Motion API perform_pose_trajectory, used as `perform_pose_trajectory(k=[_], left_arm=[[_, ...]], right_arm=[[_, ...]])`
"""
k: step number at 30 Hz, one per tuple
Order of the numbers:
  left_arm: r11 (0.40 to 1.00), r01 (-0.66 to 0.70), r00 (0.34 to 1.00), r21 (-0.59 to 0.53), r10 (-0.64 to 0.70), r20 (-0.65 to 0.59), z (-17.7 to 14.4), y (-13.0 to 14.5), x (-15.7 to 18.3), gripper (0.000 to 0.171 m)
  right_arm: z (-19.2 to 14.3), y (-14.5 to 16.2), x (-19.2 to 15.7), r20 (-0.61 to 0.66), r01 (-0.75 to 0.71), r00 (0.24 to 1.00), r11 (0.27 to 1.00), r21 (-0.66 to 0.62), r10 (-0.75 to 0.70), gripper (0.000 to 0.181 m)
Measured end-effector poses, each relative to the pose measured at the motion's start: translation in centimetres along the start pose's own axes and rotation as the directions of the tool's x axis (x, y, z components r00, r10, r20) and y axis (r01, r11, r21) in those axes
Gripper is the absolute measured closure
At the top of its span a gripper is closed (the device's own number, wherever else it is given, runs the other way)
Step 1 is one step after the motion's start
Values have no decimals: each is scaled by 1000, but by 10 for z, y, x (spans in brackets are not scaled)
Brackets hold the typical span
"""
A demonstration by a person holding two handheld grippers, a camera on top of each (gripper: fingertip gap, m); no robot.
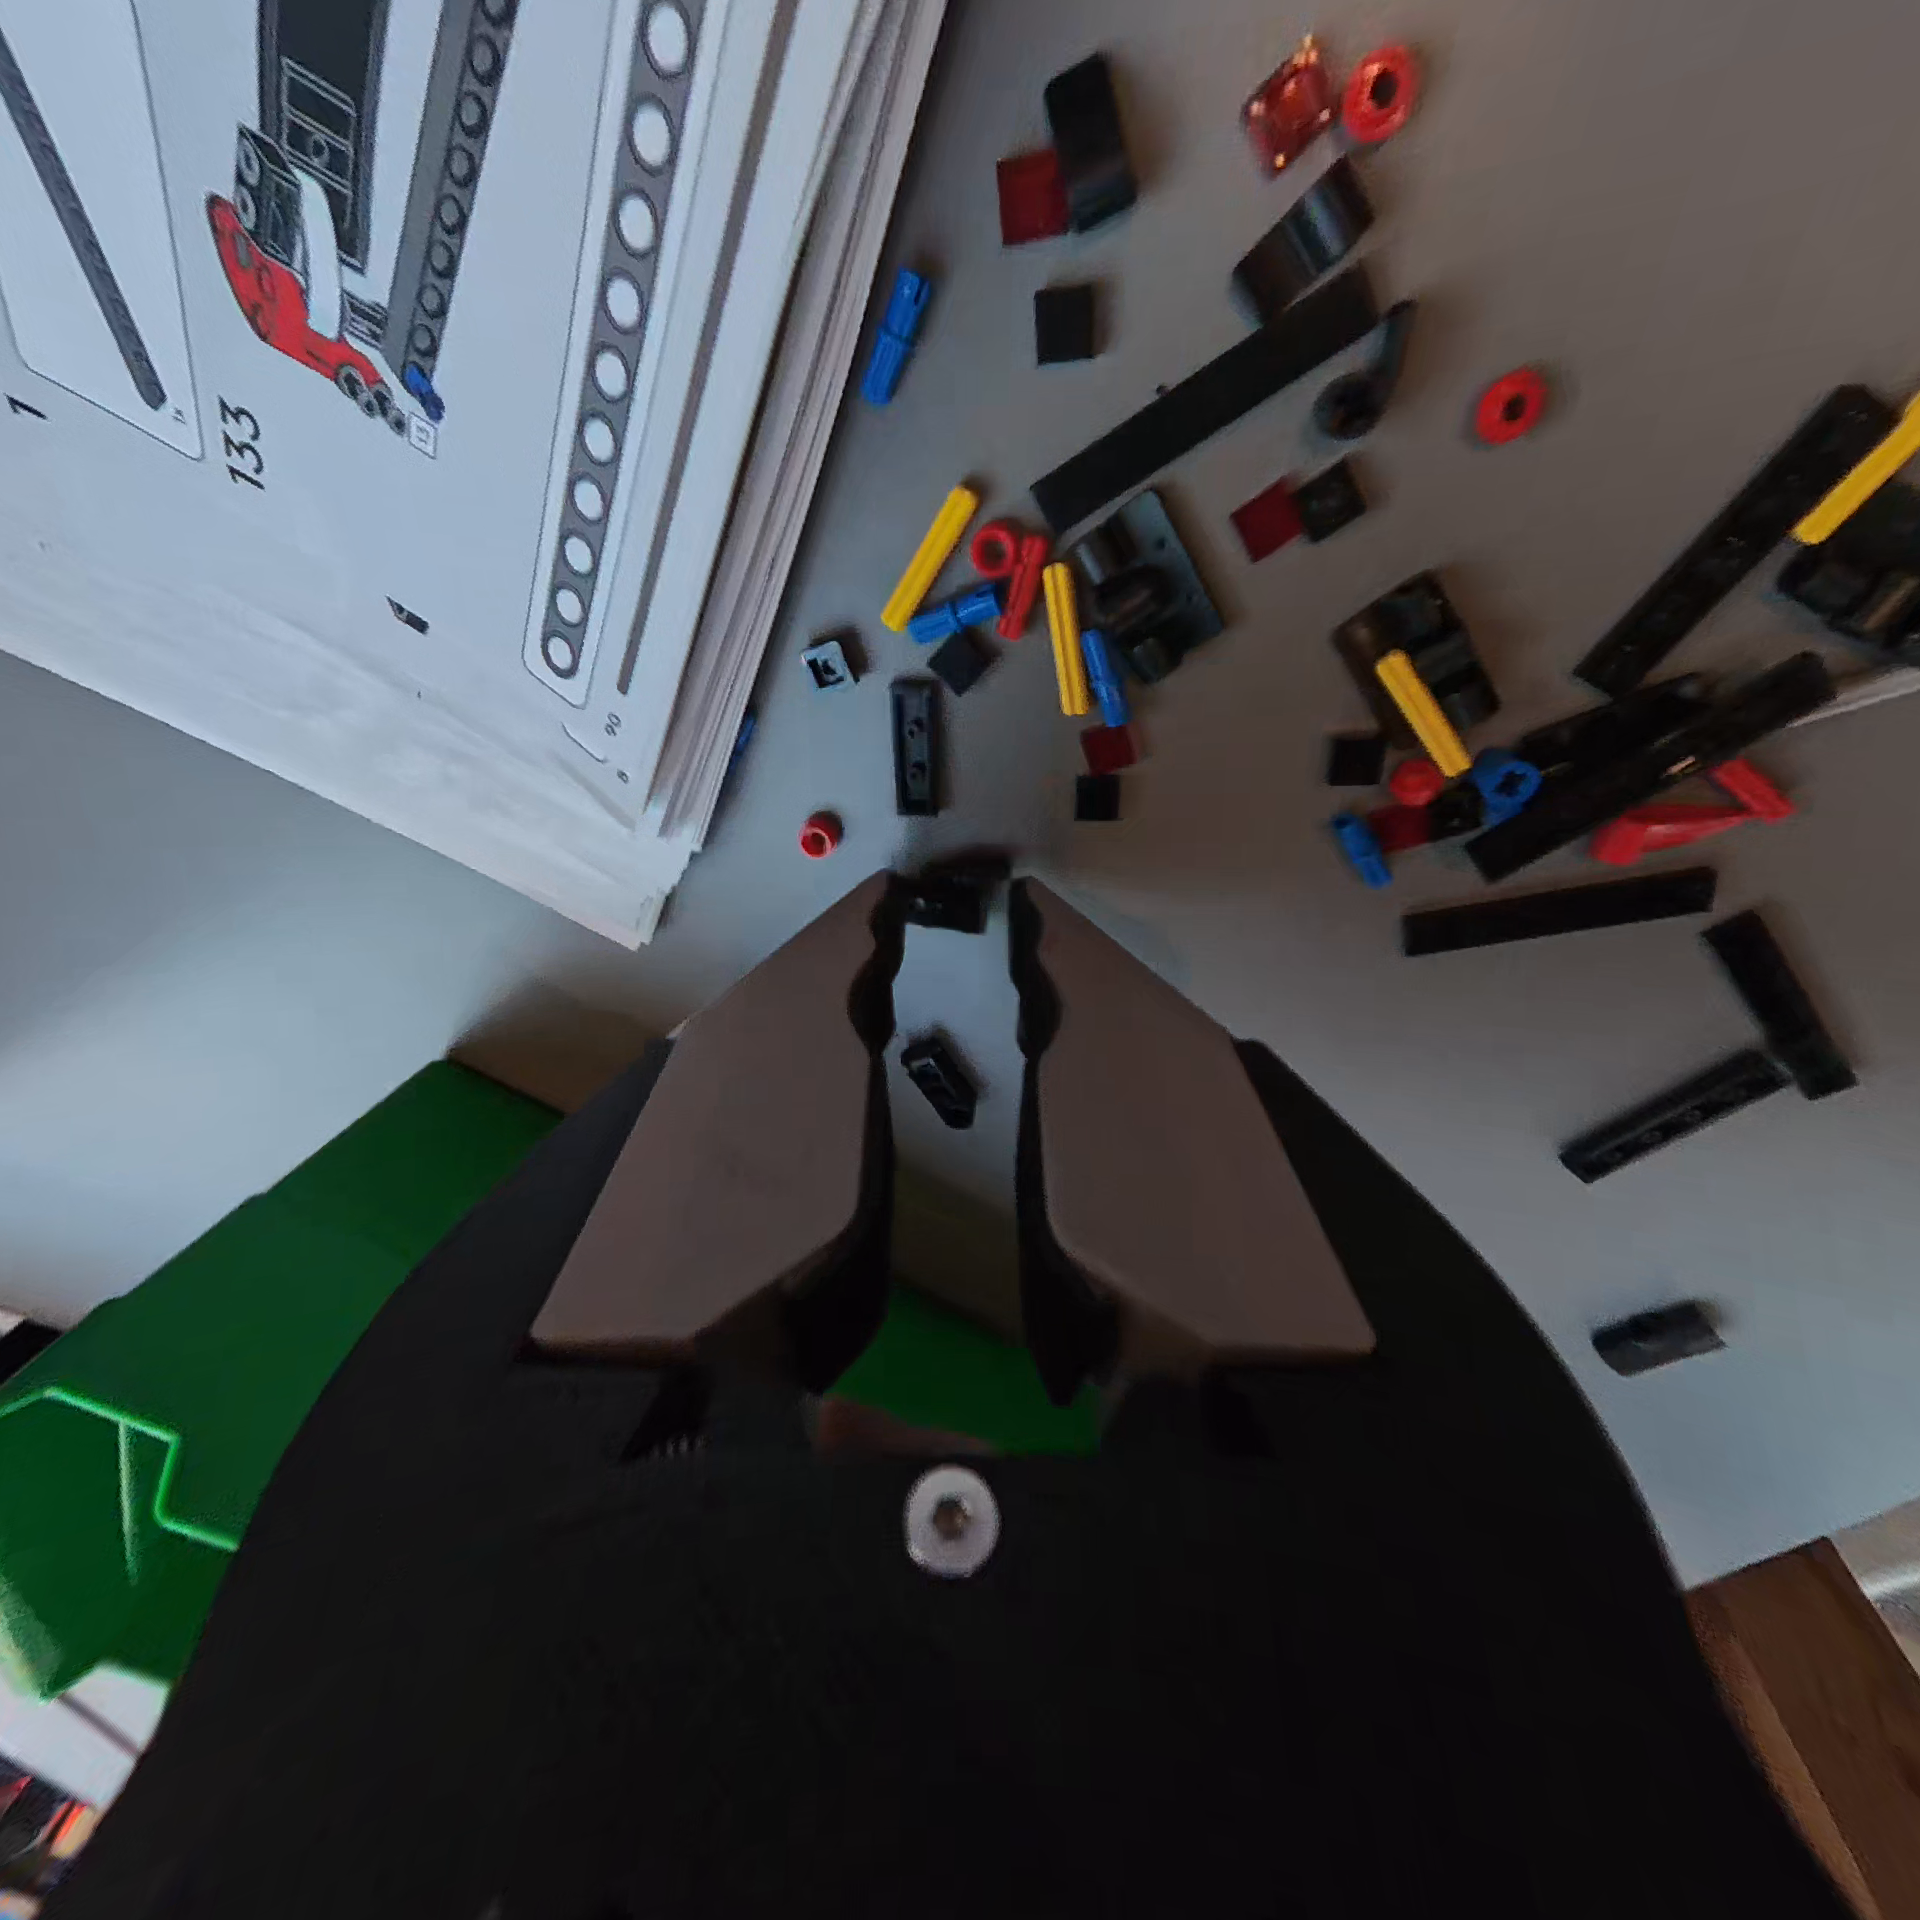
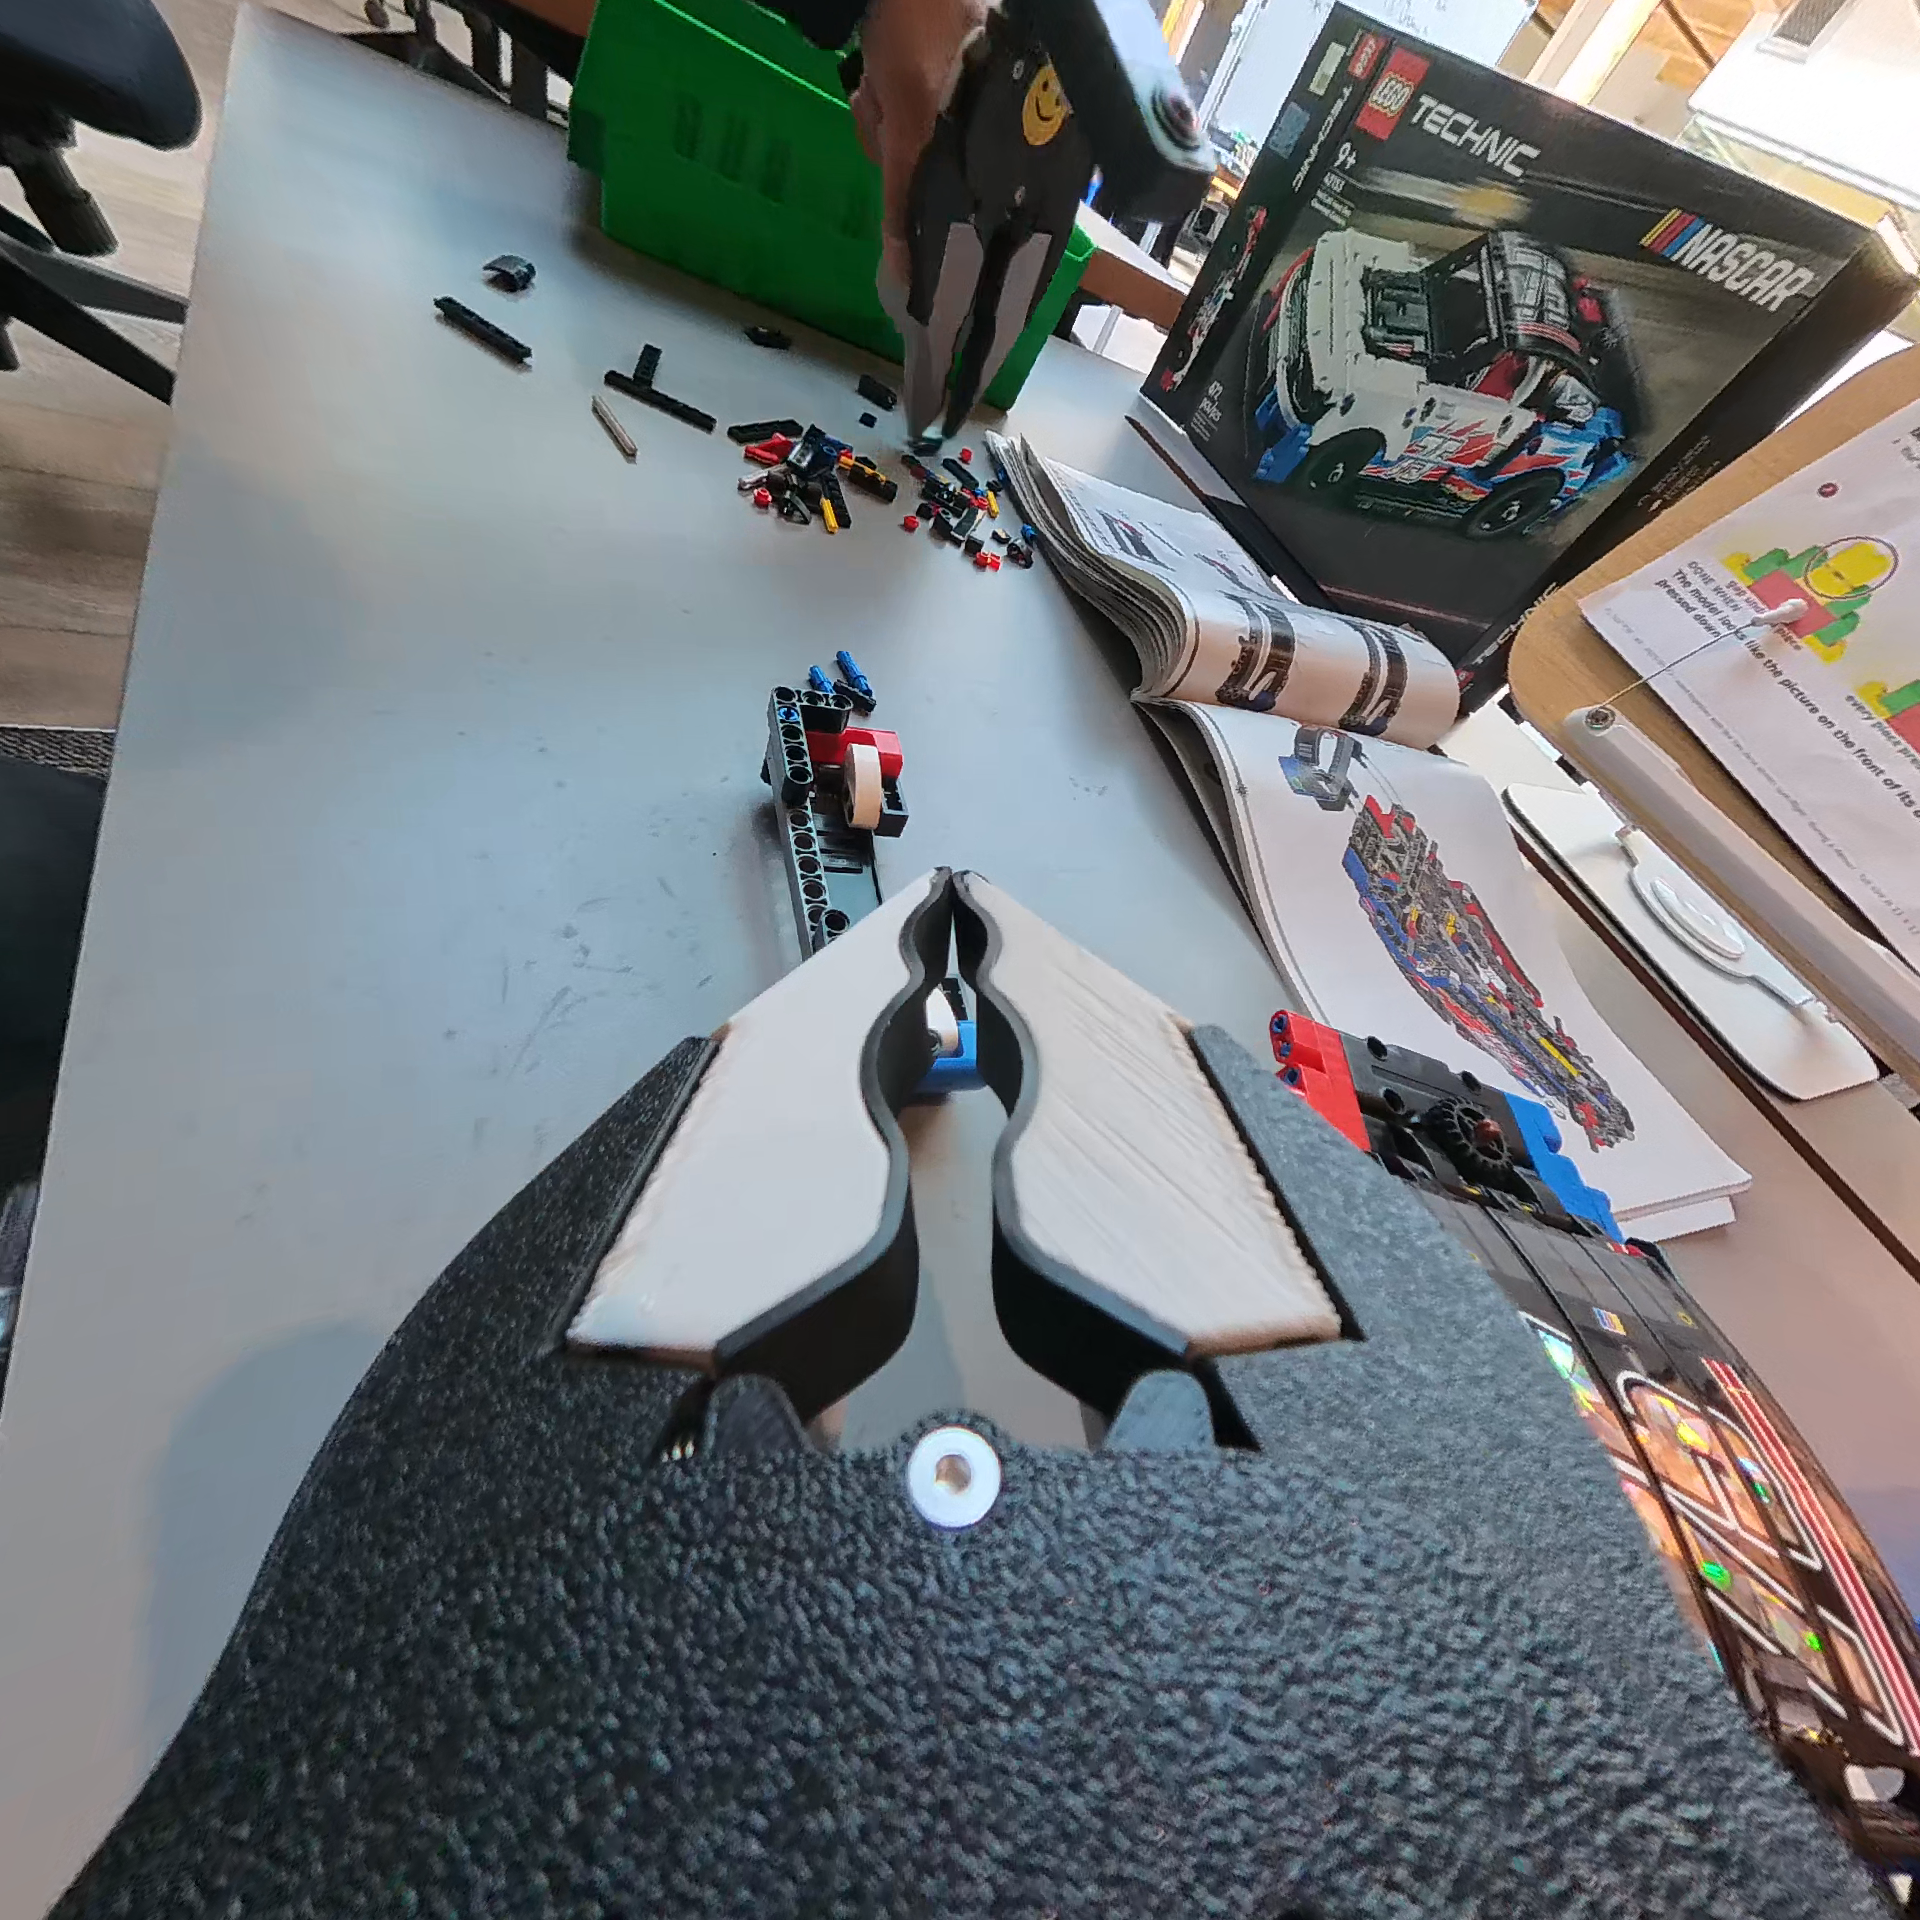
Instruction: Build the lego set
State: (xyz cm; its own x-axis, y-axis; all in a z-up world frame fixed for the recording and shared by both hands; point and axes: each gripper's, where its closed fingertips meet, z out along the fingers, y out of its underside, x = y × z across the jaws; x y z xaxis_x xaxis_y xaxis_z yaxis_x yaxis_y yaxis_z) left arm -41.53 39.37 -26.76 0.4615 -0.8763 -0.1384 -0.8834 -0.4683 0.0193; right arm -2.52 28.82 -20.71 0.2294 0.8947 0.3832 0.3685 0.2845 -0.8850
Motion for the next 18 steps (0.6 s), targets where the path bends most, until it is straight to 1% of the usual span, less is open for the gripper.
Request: perform_pose_trajectory(k=[2, 4, 5, 8, 10, 13, 18], left_arm=[[999, 19, 999, 45, -18, -26, 0, -8, 0, 152], [1000, 7, 1000, 2, -7, -16, 5, -3, -2, 154], [1000, 0, 1000, -6, 0, -22, 6, -1, 0, 157], [1000, 3, 1000, 0, -3, -25, 5, -2, 2, 154], [1000, -3, 1000, 10, 3, -7, 3, -4, 1, 155], [1000, -11, 1000, -17, 11, -6, 6, 0, 3, 156], [1000, -2, 1000, -12, 2, -10, 6, 0, 5, 158]], right_arm=[[0, 0, 0, 1, -2, 1000, 1000, 3, 2, 181], [-1, -1, 0, 2, -5, 1000, 1000, 6, 5, 181], [-1, -1, 0, 2, -6, 1000, 1000, 9, 6, 181], [-2, -3, 1, 3, -12, 1000, 1000, 22, 12, 181], [-3, -3, 1, 2, -13, 1000, 1000, 28, 13, 181], [-3, -4, 1, 3, -13, 1000, 999, 32, 13, 181], [-4, -4, 1, 3, -13, 1000, 999, 34, 13, 181]])
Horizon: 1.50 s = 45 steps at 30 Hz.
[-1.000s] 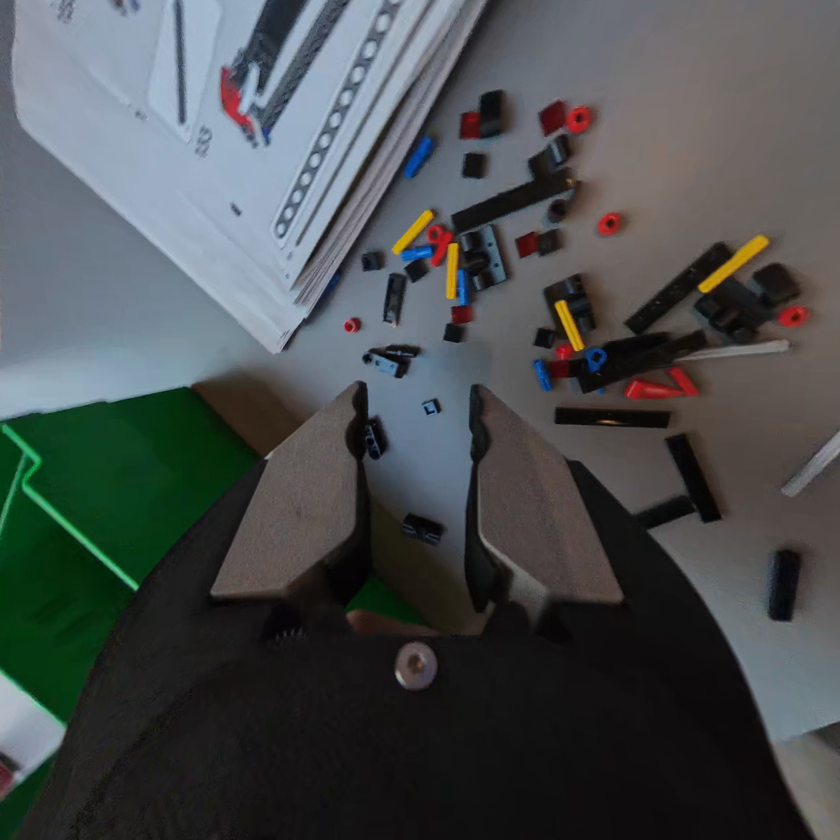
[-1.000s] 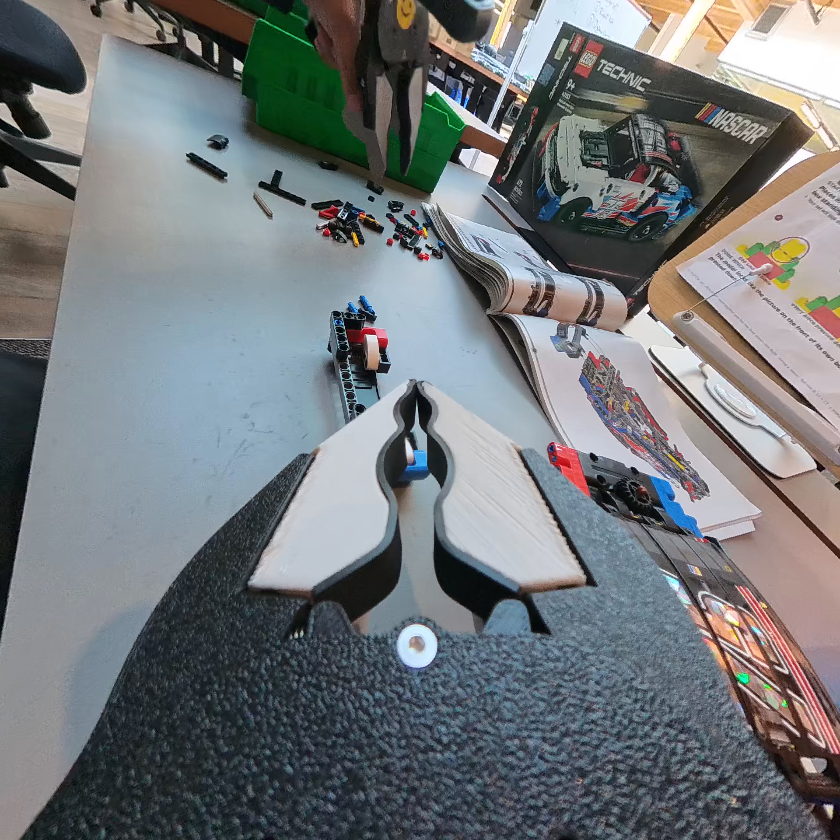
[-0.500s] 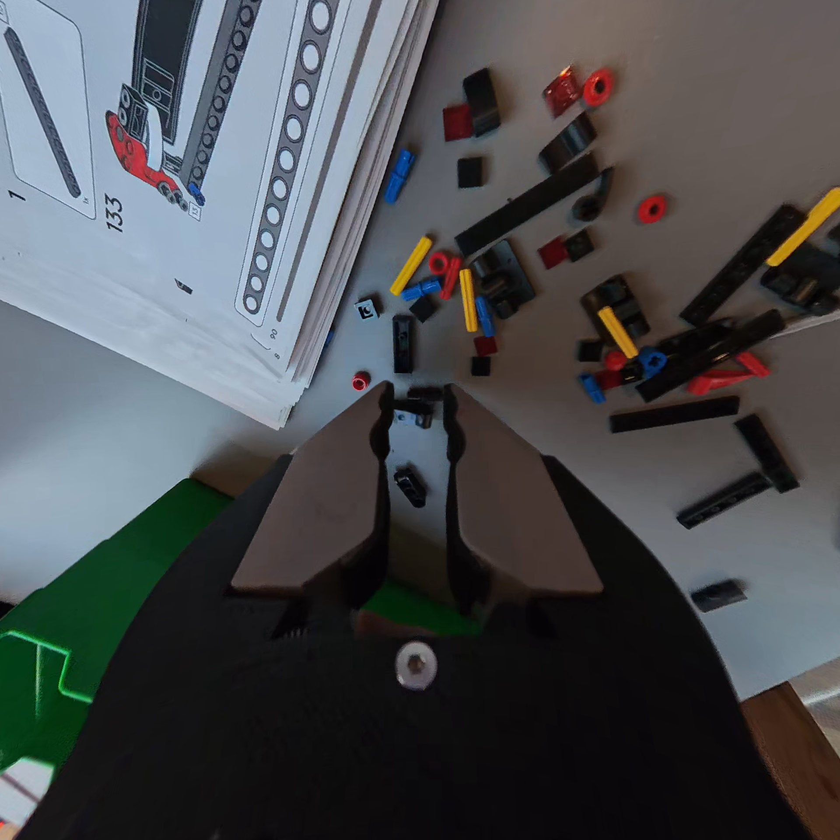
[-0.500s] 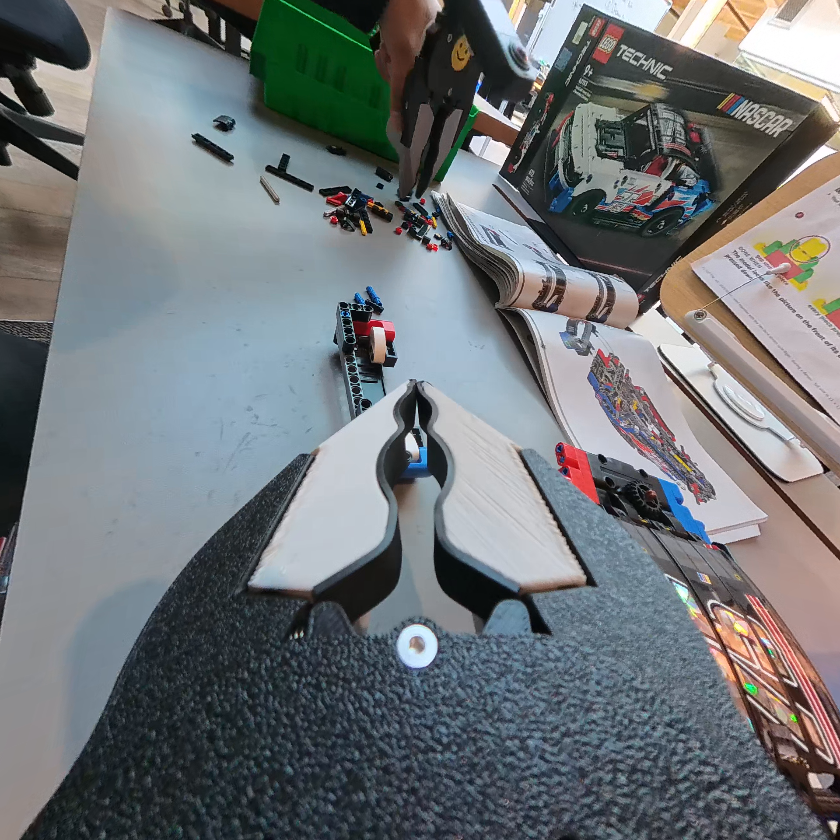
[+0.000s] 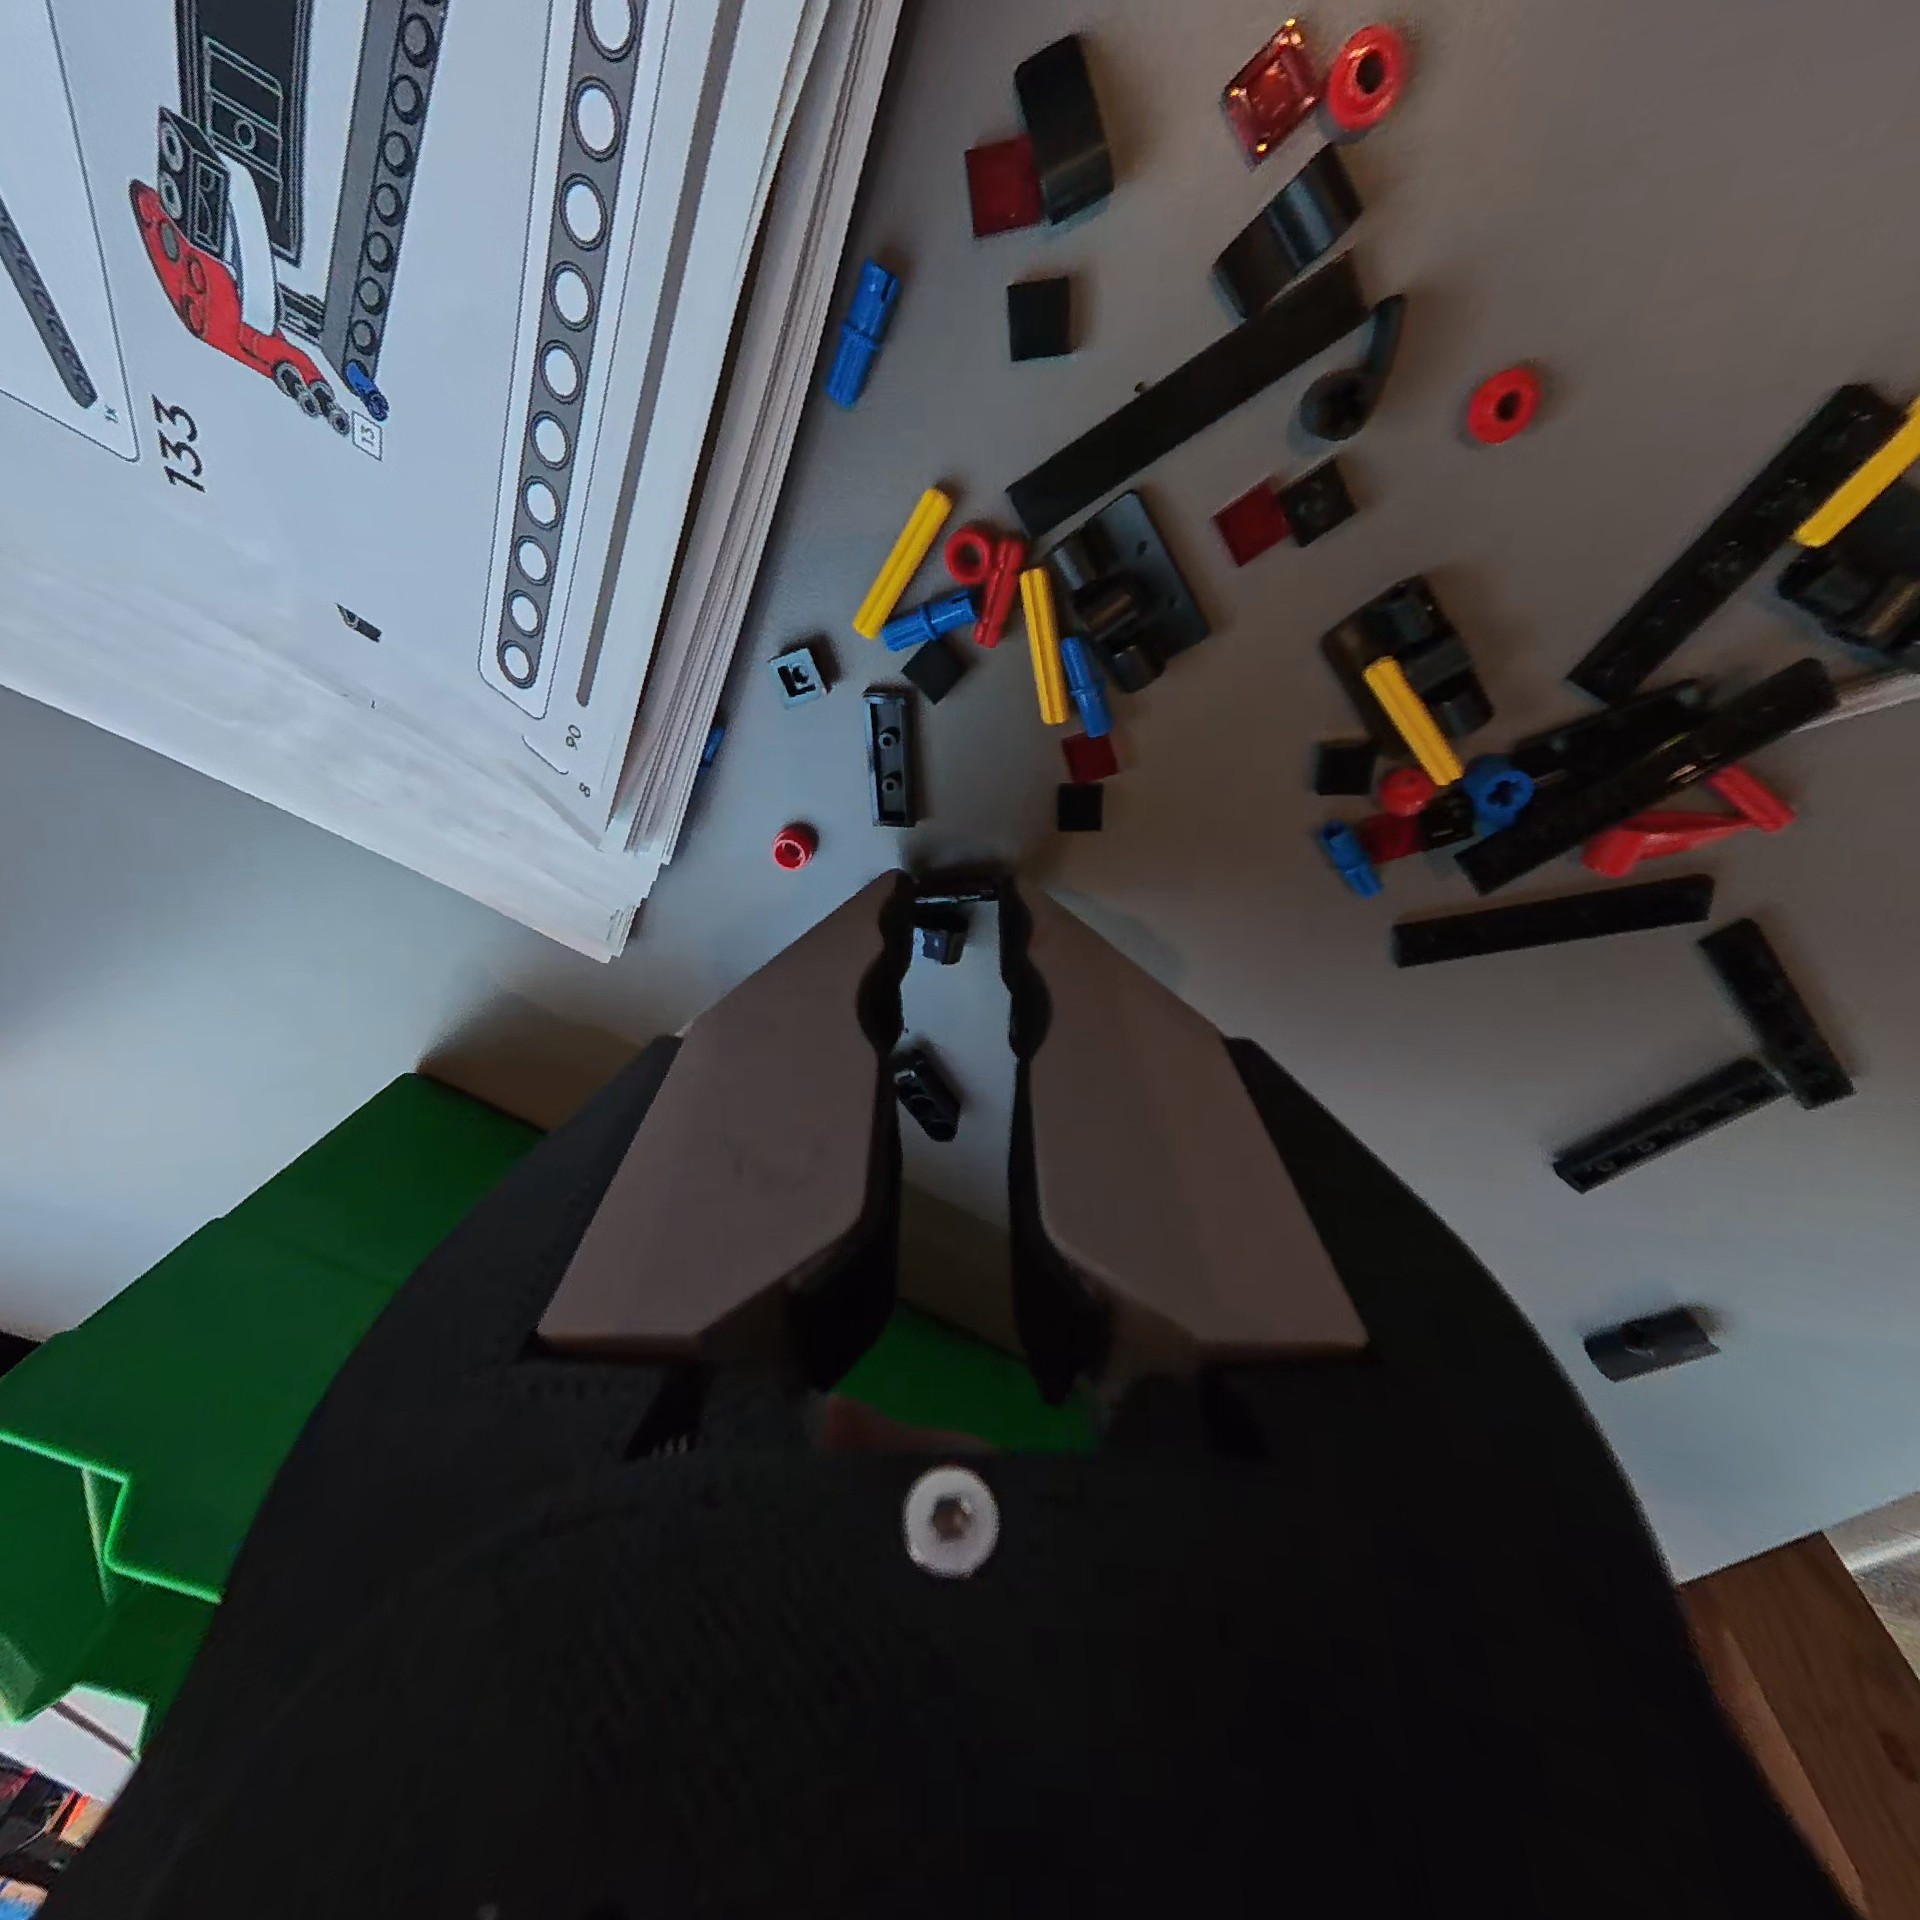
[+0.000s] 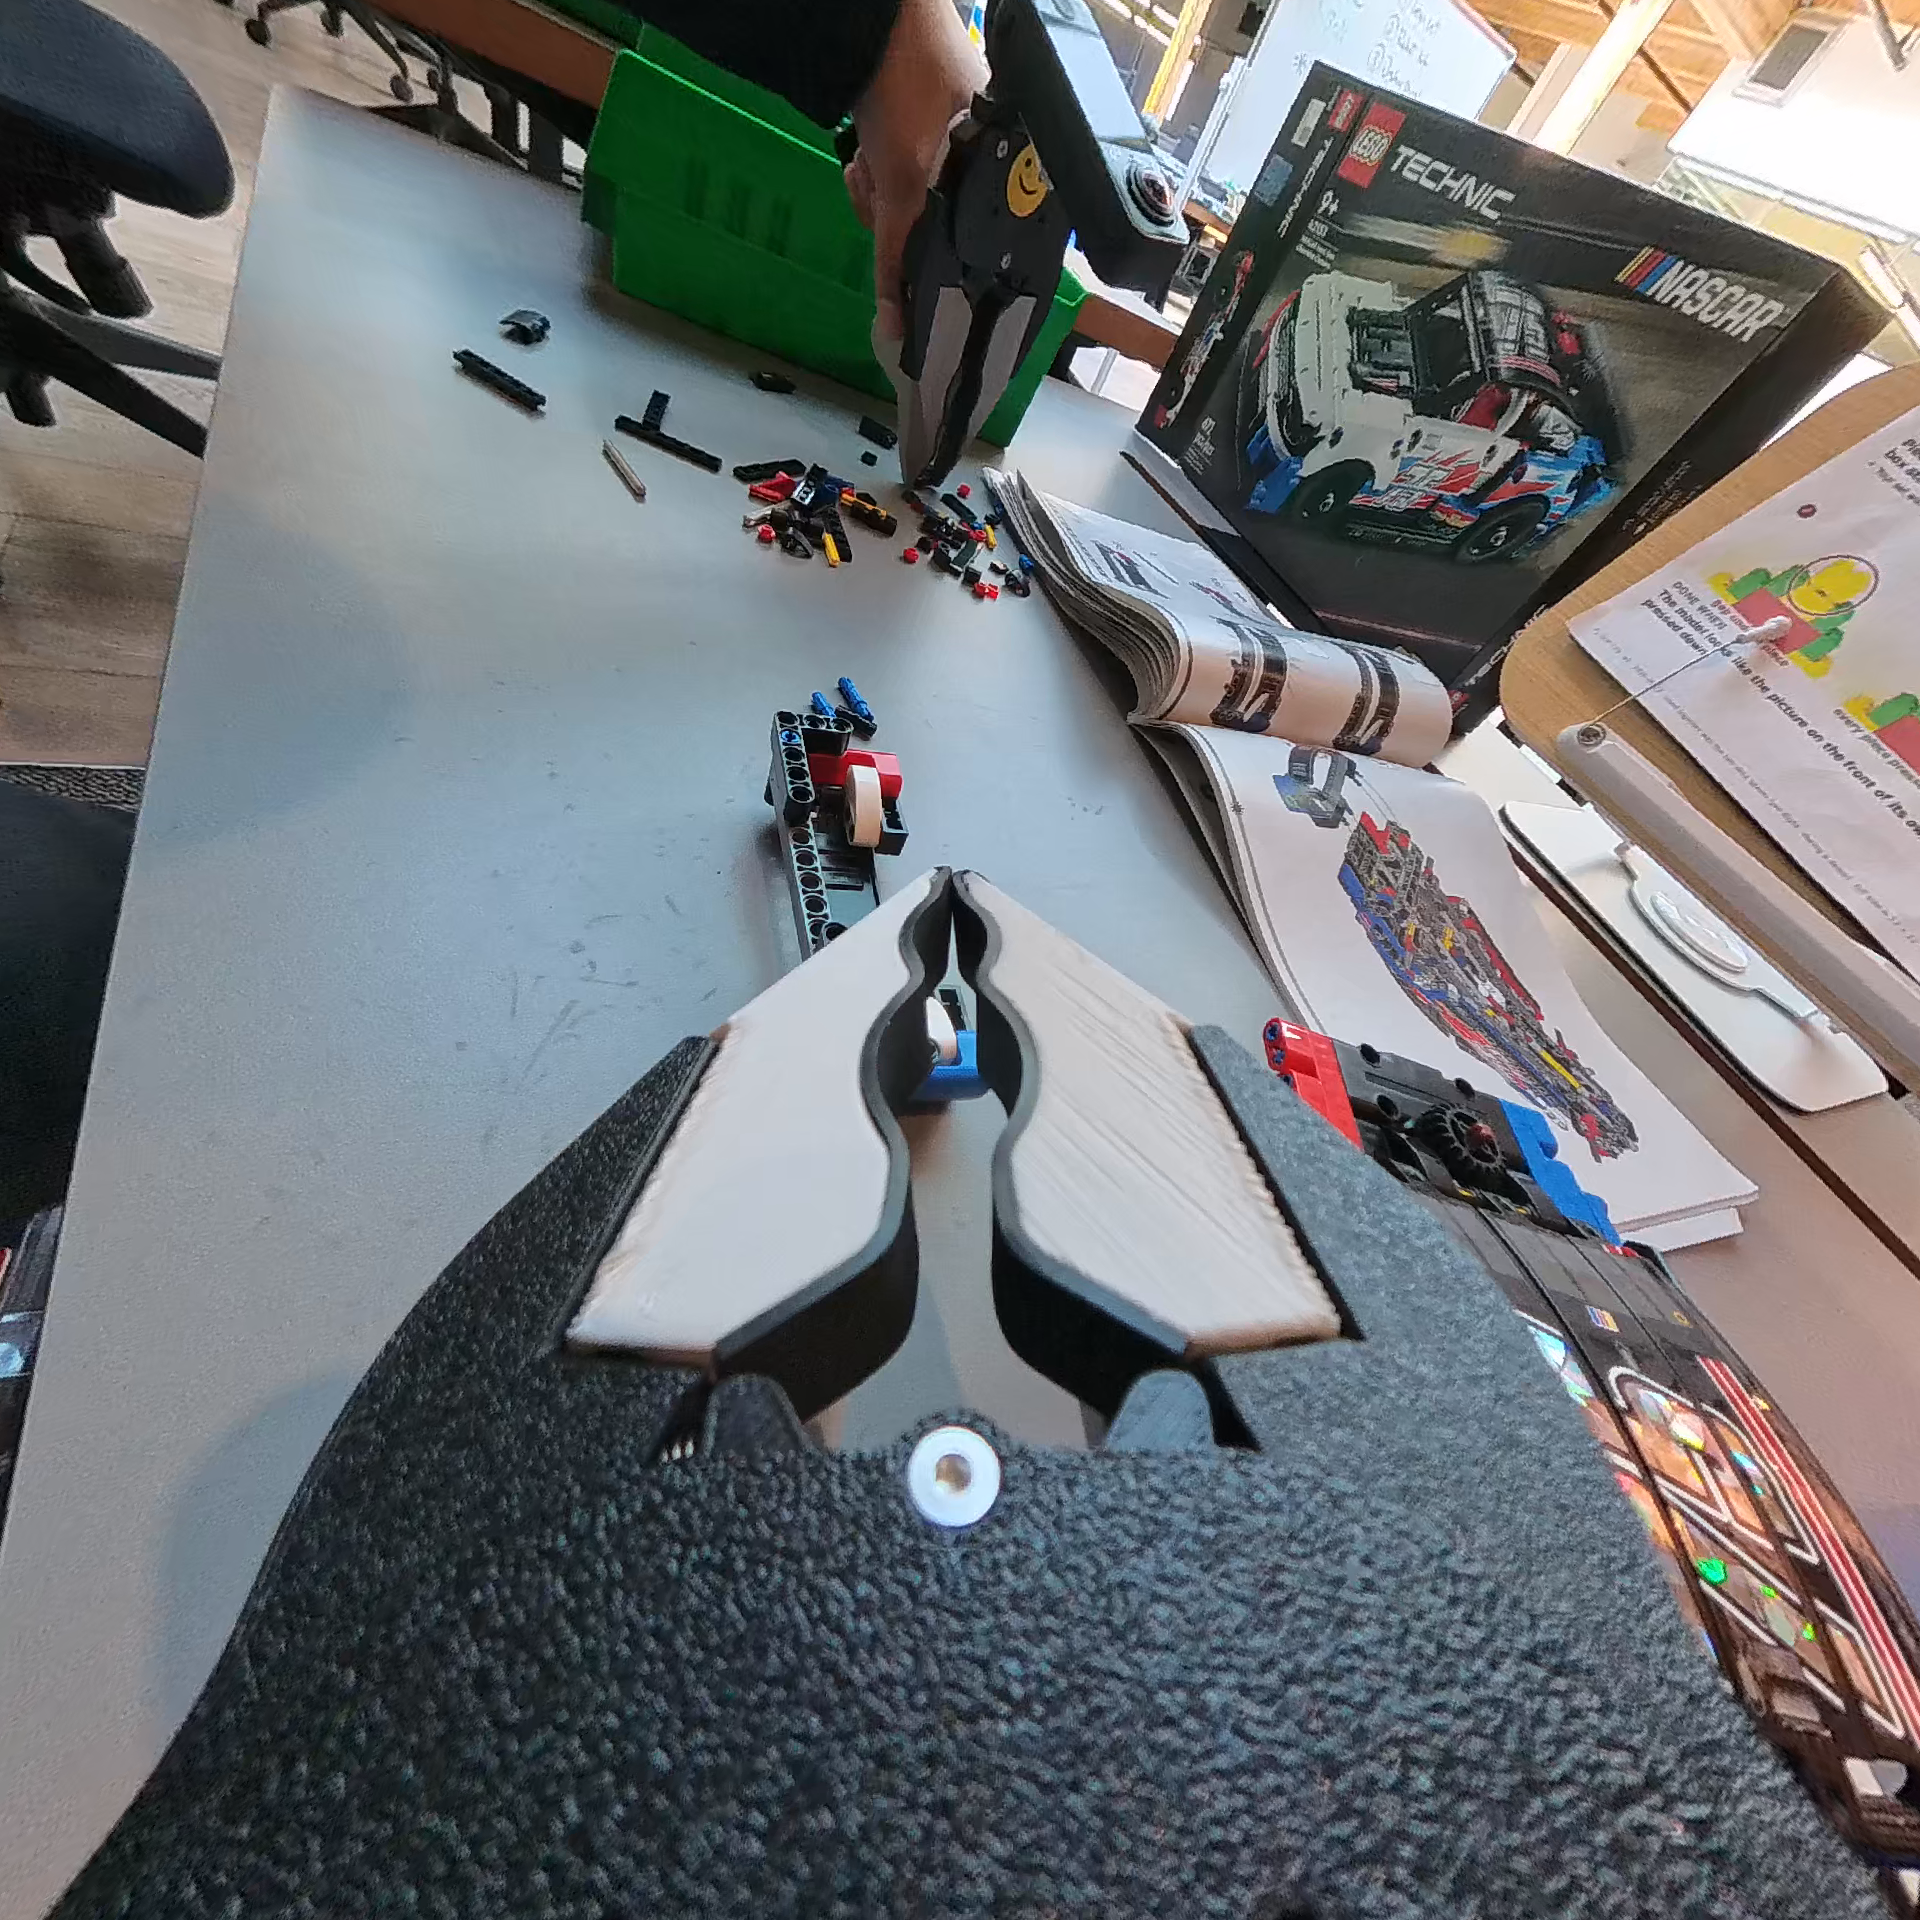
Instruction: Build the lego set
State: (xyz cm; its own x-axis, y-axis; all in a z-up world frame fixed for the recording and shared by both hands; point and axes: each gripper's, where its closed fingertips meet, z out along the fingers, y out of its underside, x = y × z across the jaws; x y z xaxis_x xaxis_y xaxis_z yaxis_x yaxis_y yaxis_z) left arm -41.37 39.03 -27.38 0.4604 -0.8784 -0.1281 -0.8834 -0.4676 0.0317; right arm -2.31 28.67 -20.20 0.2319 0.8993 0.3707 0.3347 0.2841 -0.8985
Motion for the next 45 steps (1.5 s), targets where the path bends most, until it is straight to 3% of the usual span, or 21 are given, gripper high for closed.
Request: perform_pose_trajectory(k=[5, 8, 11, 14, 19, 26, 31, 39, 42, 45], left_arm=[[1000, -10, 1000, -14, 10, 5, -1, 3, 1, 157], [999, -14, 1000, 33, 13, 29, -14, -7, 3, 158], [982, -84, 995, 166, 76, 59, -45, -48, 24, 158], [920, -231, 973, 316, 210, 100, -76, -108, 73, 159], [800, -335, 936, 498, 345, 75, -88, -179, 151, 158], [793, -352, 919, 497, 394, 23, -61, -212, 188, 158], [829, -349, 917, 436, 399, -24, -42, -209, 193, 154], [832, -321, 927, 452, 373, -28, -47, -203, 186, 148], [765, -271, 959, 585, 268, 93, -80, -223, 161, 148], [591, -103, 964, 800, -138, 226, -138, -251, 97, 141]], right_arm=[[0, 0, 0, 2, 0, 1000, 1000, -2, 0, 181], [0, 0, -1, 3, 2, 1000, 1000, -4, -2, 181], [1, 0, -1, 4, 3, 1000, 1000, -5, -3, 181], [1, 0, -1, 4, 8, 1000, 1000, -5, -8, 181], [0, -1, -1, -3, 11, 1000, 1000, 3, -11, 181], [-1, -2, -3, -2, 22, 1000, 1000, 6, -22, 181], [-1, -2, -5, 1, 31, 1000, 999, 6, -31, 181], [-2, -4, -1, -18, 23, 1000, 1000, 18, -23, 181], [-4, -9, 5, -36, -10, 999, 999, 42, 12, 181], [-4, -23, 12, -49, -89, 994, 992, 85, 94, 181]])
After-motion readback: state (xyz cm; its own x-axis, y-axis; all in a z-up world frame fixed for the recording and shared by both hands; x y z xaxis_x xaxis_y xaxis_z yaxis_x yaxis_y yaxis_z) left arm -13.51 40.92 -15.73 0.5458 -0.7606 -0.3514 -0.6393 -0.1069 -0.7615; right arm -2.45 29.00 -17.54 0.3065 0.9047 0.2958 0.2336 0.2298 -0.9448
